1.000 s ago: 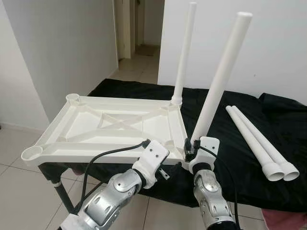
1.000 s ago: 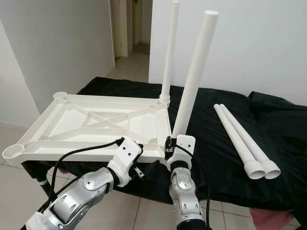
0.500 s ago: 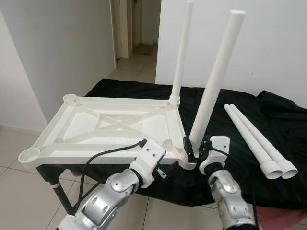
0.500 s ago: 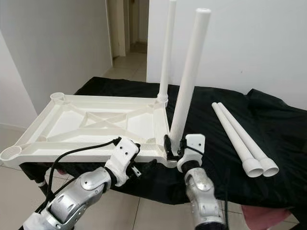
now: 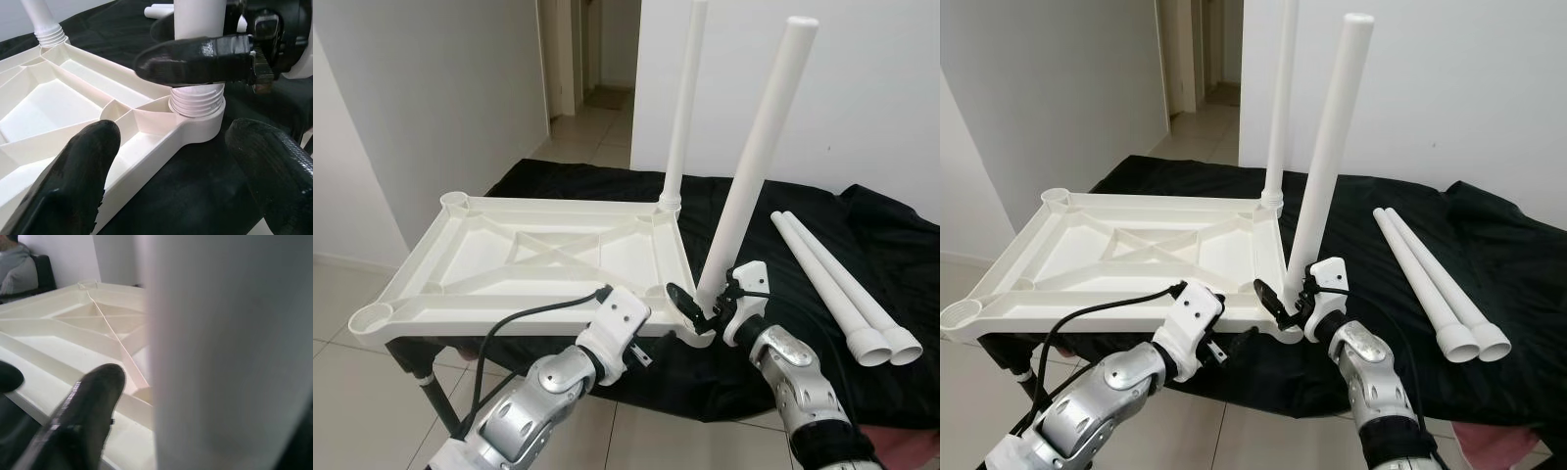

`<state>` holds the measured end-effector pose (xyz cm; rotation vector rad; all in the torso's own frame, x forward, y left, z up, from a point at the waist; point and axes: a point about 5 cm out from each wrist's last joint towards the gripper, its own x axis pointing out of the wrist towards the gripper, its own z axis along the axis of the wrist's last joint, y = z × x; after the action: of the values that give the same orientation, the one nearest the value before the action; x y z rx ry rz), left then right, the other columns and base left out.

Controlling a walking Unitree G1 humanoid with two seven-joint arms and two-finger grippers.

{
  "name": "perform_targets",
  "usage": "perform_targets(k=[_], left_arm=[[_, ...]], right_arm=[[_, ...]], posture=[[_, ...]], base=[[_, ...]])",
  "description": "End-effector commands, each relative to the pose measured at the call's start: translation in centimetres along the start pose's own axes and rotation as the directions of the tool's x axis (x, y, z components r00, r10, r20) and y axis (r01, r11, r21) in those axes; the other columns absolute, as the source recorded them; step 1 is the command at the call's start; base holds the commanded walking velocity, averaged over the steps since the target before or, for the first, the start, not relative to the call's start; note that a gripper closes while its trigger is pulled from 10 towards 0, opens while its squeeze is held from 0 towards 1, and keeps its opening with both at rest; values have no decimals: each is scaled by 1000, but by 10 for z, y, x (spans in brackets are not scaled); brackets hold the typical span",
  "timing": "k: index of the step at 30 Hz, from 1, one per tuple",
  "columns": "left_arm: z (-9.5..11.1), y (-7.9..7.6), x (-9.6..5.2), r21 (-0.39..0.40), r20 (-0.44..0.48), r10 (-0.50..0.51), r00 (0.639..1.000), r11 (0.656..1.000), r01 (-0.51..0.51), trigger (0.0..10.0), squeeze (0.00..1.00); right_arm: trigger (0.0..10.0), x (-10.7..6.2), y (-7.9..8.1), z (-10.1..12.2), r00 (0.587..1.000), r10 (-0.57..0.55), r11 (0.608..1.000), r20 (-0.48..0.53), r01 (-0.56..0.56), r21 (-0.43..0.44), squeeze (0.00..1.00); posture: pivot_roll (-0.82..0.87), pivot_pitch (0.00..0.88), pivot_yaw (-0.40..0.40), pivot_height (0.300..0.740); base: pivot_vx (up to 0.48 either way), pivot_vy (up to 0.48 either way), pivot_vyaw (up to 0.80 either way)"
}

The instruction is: Building children table

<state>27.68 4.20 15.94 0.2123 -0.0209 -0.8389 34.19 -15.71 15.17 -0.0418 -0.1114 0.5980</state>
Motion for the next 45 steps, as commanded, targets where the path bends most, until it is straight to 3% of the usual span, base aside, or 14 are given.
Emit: perform_targets(k=[1,2,10,11,13,14,22,30,33,34,38,42,45], left_arm=[[-4,-9,-1,13,-14,-171,985,985,171,10000,0],[-4,-9,-1,15,-14,-176,984,984,176,10000,0],[-3,-11,-1,23,-11,-180,984,983,180,10000,0],[-4,-11,-1,20,-13,-177,984,984,177,10000,0],[-4,-12,-1,18,-15,-174,985,984,175,10000,0],[-5,-13,-1,16,-14,-176,984,984,176,10000,0],[-4,-19,-1,2,-11,-183,983,983,183,10000,0],[-4,-18,-2,-7,-11,-172,985,985,172,10000,0],[-4,-17,-3,-12,-12,-165,986,986,165,10000,0],[-4,-17,-3,-12,-12,-165,986,986,165,10000,0],[-5,-18,-5,-20,-13,-149,989,989,149,10000,0],[-5,-19,-6,-24,-13,-147,989,989,147,10000,0],[-6,-20,-6,-42,-10,-142,990,989,141,10000,0]], right_arm=[[4863,0,1,-6,1000,20,1000,-15,-20,10,0],[0,0,0,-7,1000,16,1000,-21,-15,18,0],[0,-2,0,-12,1000,13,999,-21,-12,43,0],[4824,-3,-2,-12,1000,-8,999,-17,9,45,0],[4824,-3,-2,-13,1000,-24,999,-14,24,47,0],[10000,-3,-3,-13,999,-44,997,-12,45,66,0],[10000,-4,-6,-16,982,-186,978,-23,188,89,0],[10000,-4,2,-16,948,-319,943,-16,319,96,0],[10000,-2,10,-16,883,-466,876,-55,469,109,0],[10000,-2,10,-16,883,-466,876,-55,469,109,0],[10000,-1,31,-18,787,-609,780,-98,617,107,0],[10000,-1,37,-18,756,-644,743,-119,655,141,0],[10000,0,41,-14,757,-645,740,-101,652,163,0]], posture=[[6,52,-3,740],[8,52,-3,740],[11,58,-5,740],[11,59,-5,740],[11,59,-5,740],[11,62,-3,740],[9,67,-5,740],[8,83,-11,740],[8,86,-17,740],[8,86,-17,740],[15,89,-34,740],[19,89,-39,740],[12,84,-34,740]], base=[[0,0,0],[0,0,0],[0,0,0],[0,0,0],[0,0,0],[0,0,0],[0,0,0],[0,0,0],[0,0,0],[0,0,0],[0,0,0],[0,0,0],[0,0,0]])
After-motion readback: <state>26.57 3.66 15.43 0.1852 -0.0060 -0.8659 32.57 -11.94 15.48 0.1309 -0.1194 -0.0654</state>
